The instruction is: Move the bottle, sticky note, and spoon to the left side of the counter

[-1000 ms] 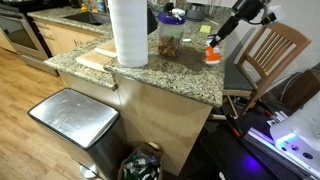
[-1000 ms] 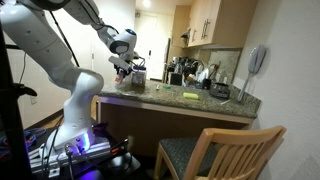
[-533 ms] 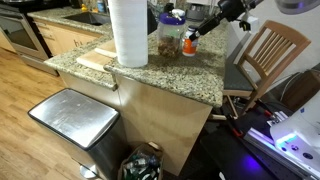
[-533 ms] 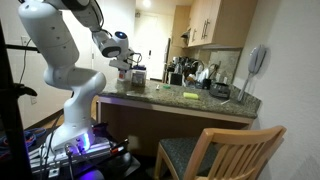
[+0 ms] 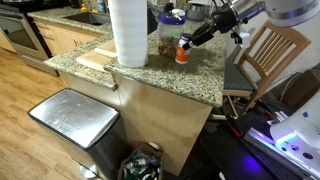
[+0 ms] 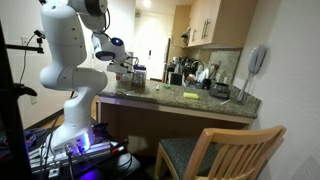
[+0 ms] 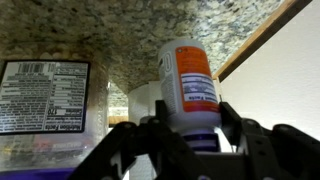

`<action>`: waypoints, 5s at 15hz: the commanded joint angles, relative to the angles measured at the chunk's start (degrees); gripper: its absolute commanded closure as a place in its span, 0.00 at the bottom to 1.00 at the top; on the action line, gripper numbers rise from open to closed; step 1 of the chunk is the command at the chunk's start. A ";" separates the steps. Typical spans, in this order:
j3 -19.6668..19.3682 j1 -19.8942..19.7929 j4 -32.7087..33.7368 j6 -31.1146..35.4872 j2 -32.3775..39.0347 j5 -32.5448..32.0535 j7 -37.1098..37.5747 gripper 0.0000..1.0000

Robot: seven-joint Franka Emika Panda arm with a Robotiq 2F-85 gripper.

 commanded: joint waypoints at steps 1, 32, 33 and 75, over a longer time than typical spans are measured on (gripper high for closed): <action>-3.13 2.98 -0.01 -0.19 1.69 3.13 -3.36 0.70; 11.39 -7.03 0.75 9.19 18.25 1.68 18.57 0.00; 11.54 -6.96 0.78 10.75 18.47 1.67 18.50 0.00; 15.21 -48.09 10.19 16.11 13.33 -33.50 63.73 0.00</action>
